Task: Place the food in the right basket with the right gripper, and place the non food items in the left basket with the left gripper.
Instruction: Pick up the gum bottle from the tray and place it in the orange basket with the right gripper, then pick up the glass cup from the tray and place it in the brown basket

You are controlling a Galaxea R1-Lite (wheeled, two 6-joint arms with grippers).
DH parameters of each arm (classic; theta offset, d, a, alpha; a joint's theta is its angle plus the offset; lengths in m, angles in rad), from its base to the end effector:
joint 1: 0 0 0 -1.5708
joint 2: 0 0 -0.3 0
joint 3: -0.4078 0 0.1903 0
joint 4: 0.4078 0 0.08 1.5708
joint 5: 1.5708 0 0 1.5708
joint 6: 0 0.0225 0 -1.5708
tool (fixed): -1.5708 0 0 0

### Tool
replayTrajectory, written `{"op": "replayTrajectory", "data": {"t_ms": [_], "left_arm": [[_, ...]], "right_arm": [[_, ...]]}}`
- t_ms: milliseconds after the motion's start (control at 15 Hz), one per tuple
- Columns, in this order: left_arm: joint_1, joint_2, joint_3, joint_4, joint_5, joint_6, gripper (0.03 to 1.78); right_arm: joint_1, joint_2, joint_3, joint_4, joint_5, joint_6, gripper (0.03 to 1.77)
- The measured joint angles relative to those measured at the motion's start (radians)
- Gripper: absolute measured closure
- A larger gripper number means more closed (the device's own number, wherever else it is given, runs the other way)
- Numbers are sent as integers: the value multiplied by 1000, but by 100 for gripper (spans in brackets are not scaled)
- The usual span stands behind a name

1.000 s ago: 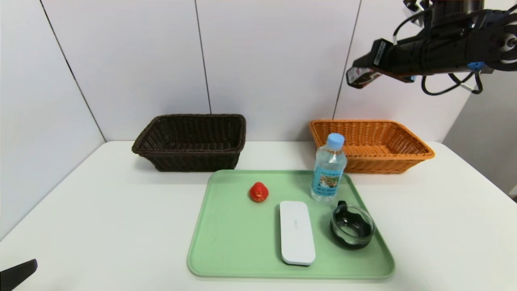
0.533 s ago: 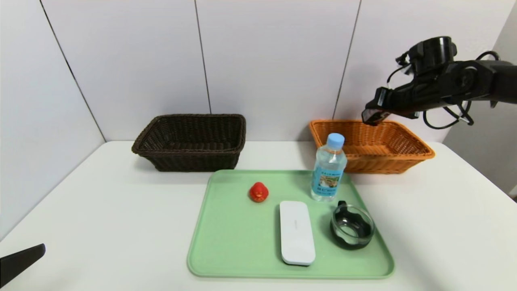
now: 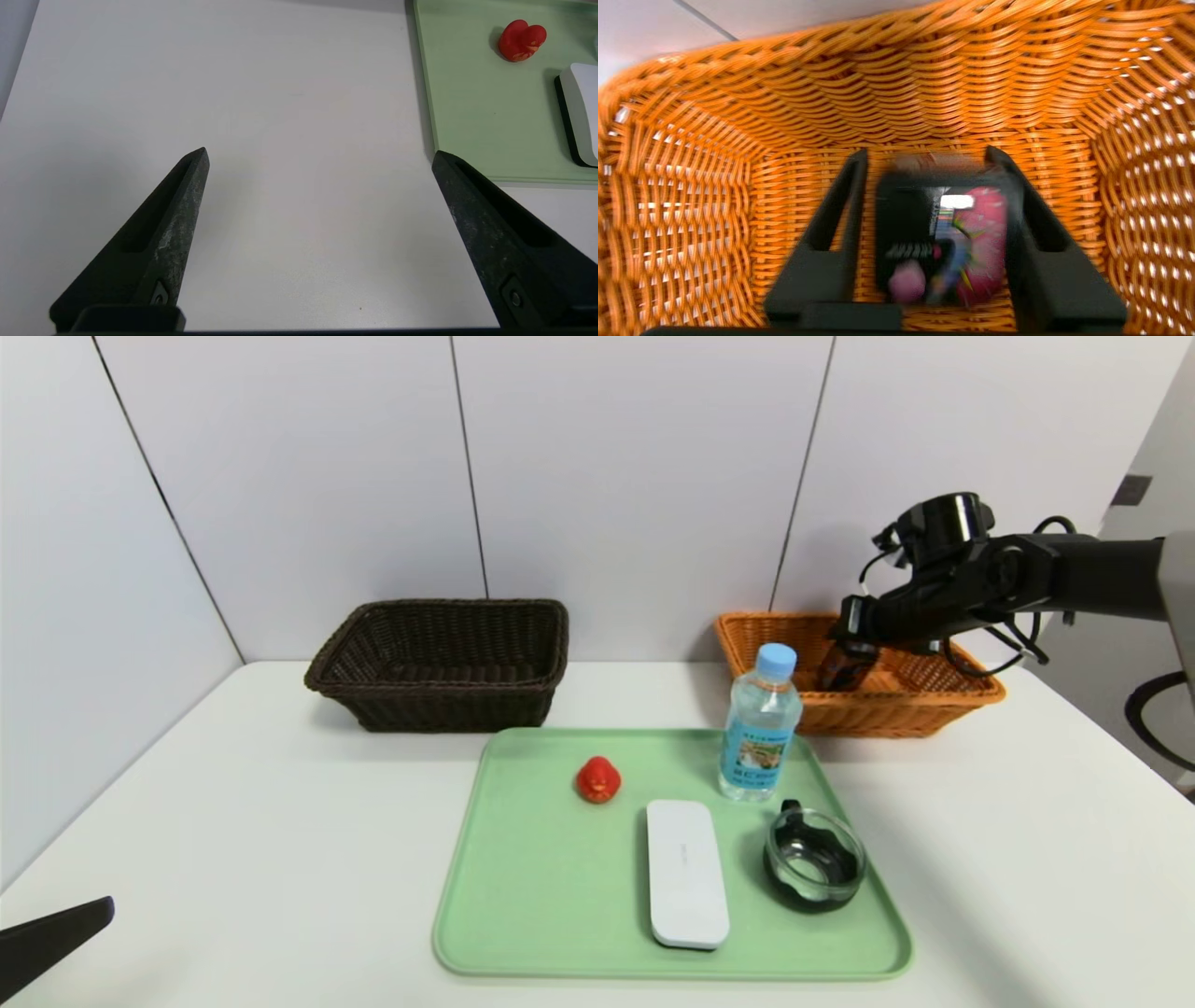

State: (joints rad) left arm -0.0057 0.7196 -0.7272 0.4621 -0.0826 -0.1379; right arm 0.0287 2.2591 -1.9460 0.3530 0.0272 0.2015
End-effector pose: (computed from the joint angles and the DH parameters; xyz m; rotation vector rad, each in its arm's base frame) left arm 0.0405 -0.0021 0.2296 -0.1529 0.4597 -0.0553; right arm 0.4604 0.0138 0.1864 0.1934 0.6693 -0.0135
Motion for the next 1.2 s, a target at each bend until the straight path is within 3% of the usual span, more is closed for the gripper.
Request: {"op": "replayTrajectory", "data": {"t_ms": [400, 667, 867, 1000, 1200], "left_arm": [[0, 1, 0, 1, 0, 0, 12], [0, -2, 8, 4, 0, 0, 12], [0, -2, 10, 4, 0, -1, 12], [0, -4, 11, 8, 0, -3, 12], [0, -1, 0, 13, 0, -4, 12]], "right_arm": [[4, 2, -2, -4, 0, 0, 44], [53, -160, -3, 28, 1, 0, 30], [100, -333, 9, 121, 3, 10, 23], [128, -447, 85, 154, 4, 31, 20], [204, -631, 350, 169, 4, 55, 16]]}}
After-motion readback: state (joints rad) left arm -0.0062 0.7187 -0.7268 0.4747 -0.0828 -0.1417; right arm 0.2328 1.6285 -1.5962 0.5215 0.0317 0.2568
